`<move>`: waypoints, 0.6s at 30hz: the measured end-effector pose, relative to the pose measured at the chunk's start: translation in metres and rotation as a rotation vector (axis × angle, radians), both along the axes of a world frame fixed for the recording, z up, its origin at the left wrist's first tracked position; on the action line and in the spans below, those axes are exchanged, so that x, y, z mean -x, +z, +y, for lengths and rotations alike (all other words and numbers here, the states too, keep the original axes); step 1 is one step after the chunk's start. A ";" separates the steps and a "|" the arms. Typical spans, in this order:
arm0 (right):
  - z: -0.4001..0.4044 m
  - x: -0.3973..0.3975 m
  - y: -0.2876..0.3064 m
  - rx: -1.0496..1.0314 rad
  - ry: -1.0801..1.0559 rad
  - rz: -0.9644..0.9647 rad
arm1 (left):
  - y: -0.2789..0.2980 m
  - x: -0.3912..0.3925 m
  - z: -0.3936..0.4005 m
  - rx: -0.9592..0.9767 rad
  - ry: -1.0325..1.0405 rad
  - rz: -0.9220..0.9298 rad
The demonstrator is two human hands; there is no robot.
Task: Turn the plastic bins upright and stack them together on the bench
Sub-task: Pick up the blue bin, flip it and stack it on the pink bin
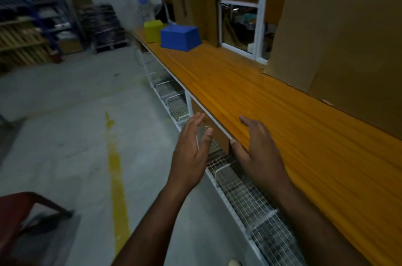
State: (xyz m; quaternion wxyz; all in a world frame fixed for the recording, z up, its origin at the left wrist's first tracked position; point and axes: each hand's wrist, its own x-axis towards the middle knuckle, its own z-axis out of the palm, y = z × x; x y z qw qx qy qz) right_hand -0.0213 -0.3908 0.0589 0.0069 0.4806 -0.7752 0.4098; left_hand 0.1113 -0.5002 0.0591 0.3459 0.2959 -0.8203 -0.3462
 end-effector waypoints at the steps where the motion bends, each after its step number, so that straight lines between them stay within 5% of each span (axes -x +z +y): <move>1: -0.019 0.010 0.001 0.002 0.011 -0.012 | 0.003 0.008 -0.017 0.001 0.015 -0.007; 18: -0.355 0.121 -0.008 0.008 0.170 0.010 | -0.019 0.095 -0.324 -0.036 0.209 -0.018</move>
